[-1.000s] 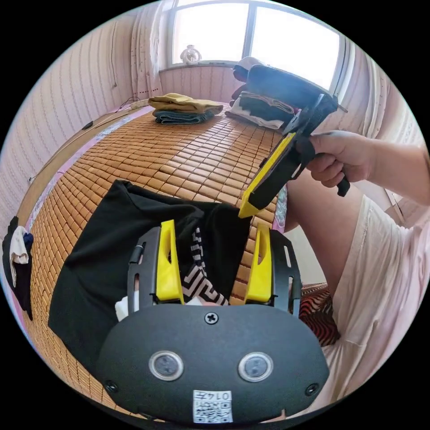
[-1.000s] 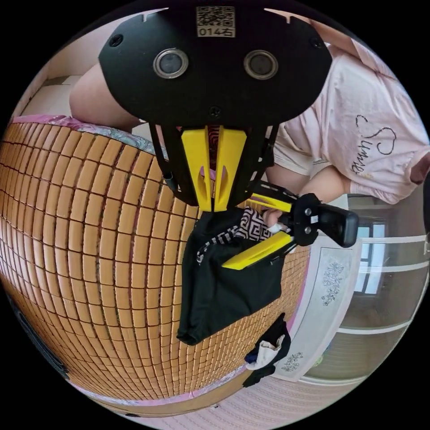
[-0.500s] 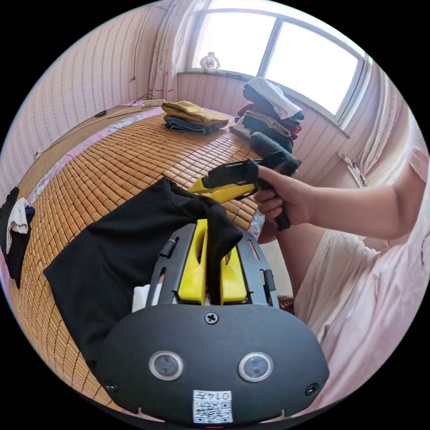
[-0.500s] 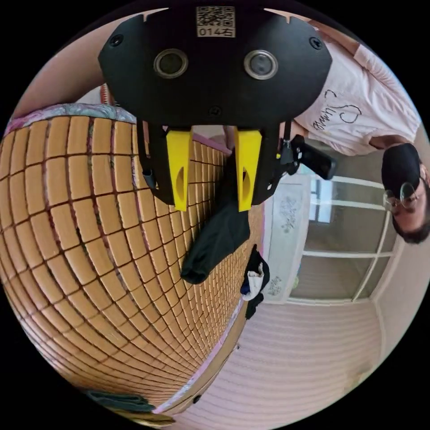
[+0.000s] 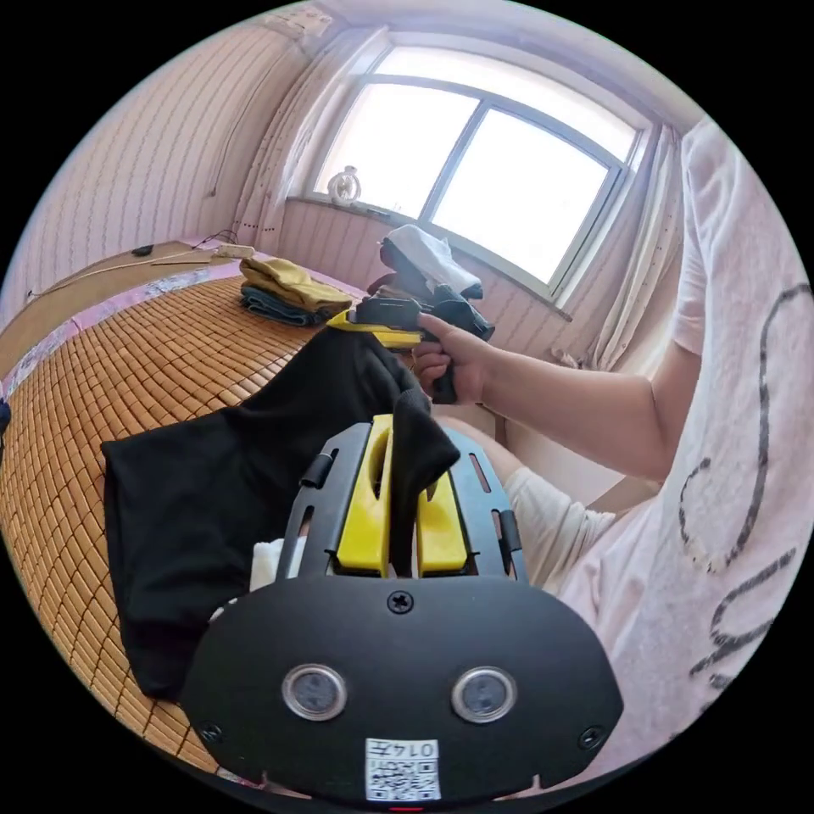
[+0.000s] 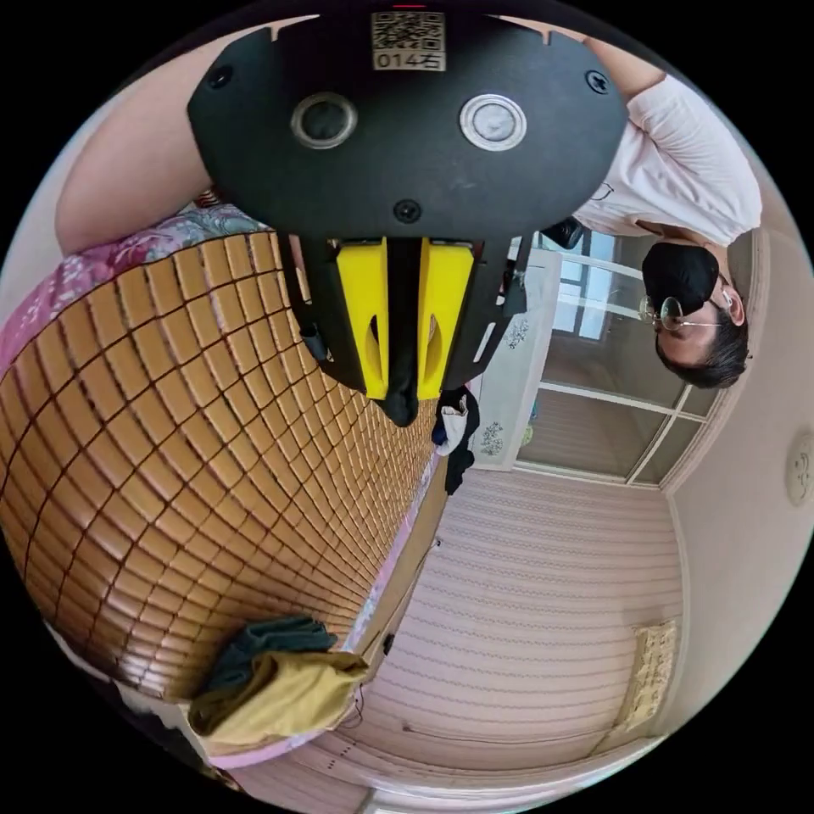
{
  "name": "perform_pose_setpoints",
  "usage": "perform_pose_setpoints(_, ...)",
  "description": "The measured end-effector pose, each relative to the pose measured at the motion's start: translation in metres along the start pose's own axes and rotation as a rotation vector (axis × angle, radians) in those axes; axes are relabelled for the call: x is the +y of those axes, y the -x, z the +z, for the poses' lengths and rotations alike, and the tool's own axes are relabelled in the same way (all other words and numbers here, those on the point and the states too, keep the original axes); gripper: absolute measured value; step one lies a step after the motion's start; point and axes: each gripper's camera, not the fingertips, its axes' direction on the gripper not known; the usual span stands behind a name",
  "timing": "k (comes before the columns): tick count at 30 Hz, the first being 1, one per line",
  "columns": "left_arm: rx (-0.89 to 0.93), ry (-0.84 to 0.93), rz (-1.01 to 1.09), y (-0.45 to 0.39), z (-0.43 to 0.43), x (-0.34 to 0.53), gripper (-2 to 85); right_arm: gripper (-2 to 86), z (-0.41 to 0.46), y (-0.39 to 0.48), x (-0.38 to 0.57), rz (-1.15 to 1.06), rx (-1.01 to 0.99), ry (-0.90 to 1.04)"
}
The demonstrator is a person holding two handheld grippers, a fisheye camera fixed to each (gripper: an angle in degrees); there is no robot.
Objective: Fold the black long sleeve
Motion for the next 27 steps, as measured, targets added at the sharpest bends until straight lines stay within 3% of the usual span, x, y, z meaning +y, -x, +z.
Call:
perform_pose_setpoints(4, -0.033, -0.075, -0.138, 0.034, -0.027, -0.004, 2.8, 5.7, 0.014, 0.053, -0.018, -0.085, 0.162, 0.074)
perform_pose_setpoints(9, -0.267, -0.105, -0.509, 0.114, -0.069, 0.025, 3.5, 6.0, 0.139, 0.086, -0.031, -0.16, 0.226, 0.227)
perform_pose_setpoints(15, -0.409, -0.045, -0.802, 0.18, -0.079, 0.051, 4.8, 7.2, 0.229, 0.104, -0.03, -0.171, 0.364, 0.263)
perform_pose_setpoints(18, -0.411, 0.003, -0.834, 0.195, -0.082, 0.058, 5.6, 7.4, 0.229, 0.127, -0.033, -0.254, 0.292, 0.236)
perform_pose_setpoints(22, -0.442, 0.078, -0.826, 0.201, -0.088, 0.061, 6.2, 9.7, 0.237, 0.149, -0.039, -0.432, 0.425, 0.316)
perform_pose_setpoints(27, -0.545, 0.084, -0.641, 0.189, -0.107, 0.048, 6.7, 17.0, 0.286, 0.156, -0.027, -0.728, 0.603, 0.648)
